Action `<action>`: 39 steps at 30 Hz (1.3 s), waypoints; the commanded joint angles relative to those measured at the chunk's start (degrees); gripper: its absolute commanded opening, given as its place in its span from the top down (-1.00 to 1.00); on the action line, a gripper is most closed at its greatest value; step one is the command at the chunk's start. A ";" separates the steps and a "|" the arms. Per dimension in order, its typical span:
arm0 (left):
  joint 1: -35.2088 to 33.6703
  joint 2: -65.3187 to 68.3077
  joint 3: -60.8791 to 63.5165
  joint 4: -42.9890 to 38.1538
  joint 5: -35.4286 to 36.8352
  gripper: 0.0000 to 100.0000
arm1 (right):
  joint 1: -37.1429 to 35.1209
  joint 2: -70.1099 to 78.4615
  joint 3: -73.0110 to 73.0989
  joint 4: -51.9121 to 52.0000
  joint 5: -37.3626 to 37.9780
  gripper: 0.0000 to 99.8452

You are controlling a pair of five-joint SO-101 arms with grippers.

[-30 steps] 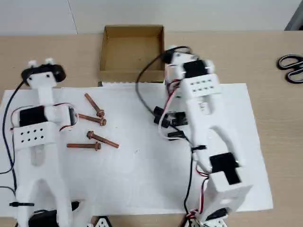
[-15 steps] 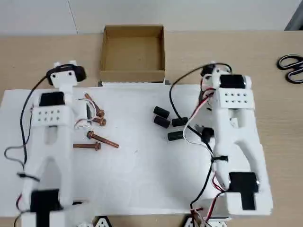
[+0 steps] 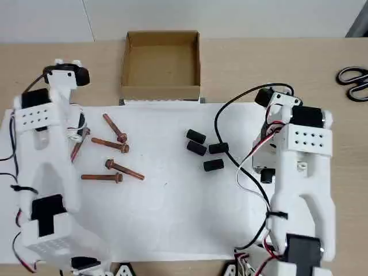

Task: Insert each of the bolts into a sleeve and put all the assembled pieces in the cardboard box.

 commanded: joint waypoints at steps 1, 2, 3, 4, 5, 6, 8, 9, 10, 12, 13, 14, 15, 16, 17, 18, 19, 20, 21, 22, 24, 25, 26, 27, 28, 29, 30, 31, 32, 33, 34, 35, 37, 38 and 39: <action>-1.32 1.58 -2.59 -2.37 -6.33 0.83 | 0.31 -2.86 0.09 0.57 0.79 0.99; -1.76 2.55 -2.59 -3.25 -7.21 0.82 | 0.22 -2.86 0.09 0.57 0.79 0.99; -2.02 3.43 -2.59 -3.96 -8.00 0.82 | 0.04 -2.86 0.09 0.57 0.79 0.99; -2.29 4.31 -2.59 -4.75 -9.05 0.81 | 0.04 -2.77 0.09 0.57 0.62 0.99; -2.55 5.10 -2.59 -5.45 -10.02 0.81 | 0.04 -2.68 0.09 0.57 0.62 0.99; -2.73 5.71 -2.59 -6.07 -10.81 0.81 | 0.04 -2.59 0.09 0.57 0.53 0.99; -2.90 6.77 -2.59 -7.74 -12.31 0.81 | 0.04 -2.59 0.18 0.57 0.53 0.99; -2.90 7.21 -2.59 -8.44 -12.92 0.81 | 0.04 -2.59 0.18 0.57 0.44 0.99; -2.90 7.56 -2.59 -9.05 -13.54 0.81 | 0.04 -2.59 0.18 0.57 0.44 0.99; -2.64 8.18 -2.59 -10.11 -13.98 0.81 | 0.04 -2.59 0.18 0.57 0.44 0.99; -2.55 8.53 -2.59 -10.55 -13.98 0.81 | 0.04 -2.59 0.18 0.57 0.44 0.99; -2.29 8.88 -2.59 -10.90 -13.98 0.81 | 0.04 -2.51 0.18 0.57 0.44 0.99; -1.85 9.32 -2.59 -11.25 -13.98 0.81 | 0.04 -2.51 0.18 0.57 0.44 0.99; -1.41 9.58 -2.59 -11.34 -13.98 0.81 | 0.04 -2.51 0.18 0.57 0.44 0.99; -1.14 9.76 -2.59 -11.34 -13.98 0.81 | 0.04 -2.51 0.18 0.57 0.44 0.99; -0.53 9.93 -2.59 -11.34 -13.98 0.81 | 0.04 -2.51 0.18 0.57 0.44 0.99; -0.18 9.93 -2.59 -11.69 -13.98 0.81 | 0.04 -2.51 0.18 0.57 0.44 0.99; 0.09 9.93 -2.59 -11.96 -13.89 0.81 | 0.13 -2.51 0.18 0.57 0.44 0.99; 0.26 9.93 -2.59 -12.13 -13.89 0.81 | 0.13 -2.51 0.18 0.57 0.44 0.99; 0.44 9.93 -2.68 -12.48 -13.80 0.81 | 0.13 -2.51 0.18 0.57 0.44 0.99; 0.70 9.93 -2.86 -13.10 -13.80 0.81 | 0.13 -2.51 0.18 0.57 0.44 0.99; 0.70 10.02 -2.86 -13.27 -13.71 0.81 | 0.13 -2.51 0.18 0.66 0.44 0.99; 0.70 10.02 -2.86 -13.27 -13.71 0.81 | 0.13 -2.51 0.18 0.75 0.44 0.99; 0.79 10.02 -2.86 -13.27 -13.71 0.81 | 0.13 -2.51 0.18 0.75 0.44 0.99; 0.79 10.11 -2.86 -13.27 -13.71 0.81 | 0.13 -2.59 0.18 0.84 0.44 0.99; 0.79 10.11 -2.77 -13.27 -13.71 0.81 | 0.13 -2.68 0.18 0.92 0.44 0.99; 0.79 10.11 -2.77 -13.27 -13.71 0.81 | 0.13 -2.77 0.18 0.92 0.44 0.99; 0.79 10.11 -2.77 -13.27 -13.71 0.81 | 0.13 -2.86 0.18 0.92 0.44 0.99; 0.88 10.11 -2.77 -13.27 -13.63 0.81 | 0.13 -2.86 0.18 0.92 0.44 0.99; 0.88 10.29 -2.77 -13.36 -13.01 0.81 | 0.13 -2.77 0.18 0.92 0.44 0.99; 0.88 10.81 -2.77 -13.36 -12.66 0.81 | 0.13 -2.77 0.18 0.92 0.44 0.99; 0.97 11.87 -2.95 -13.36 -12.57 0.81 | 0.13 -2.68 0.18 0.84 0.44 0.99; 0.88 14.24 -3.47 -13.36 -12.57 0.81 | 0.13 -2.68 0.18 0.84 0.44 0.99; 0.88 15.56 -3.65 -13.36 -12.57 0.81 | 0.13 -2.68 0.18 0.84 0.44 0.99; 0.79 16.79 -4.09 -13.36 -12.57 0.81 | 0.13 -2.68 0.18 0.84 0.44 0.99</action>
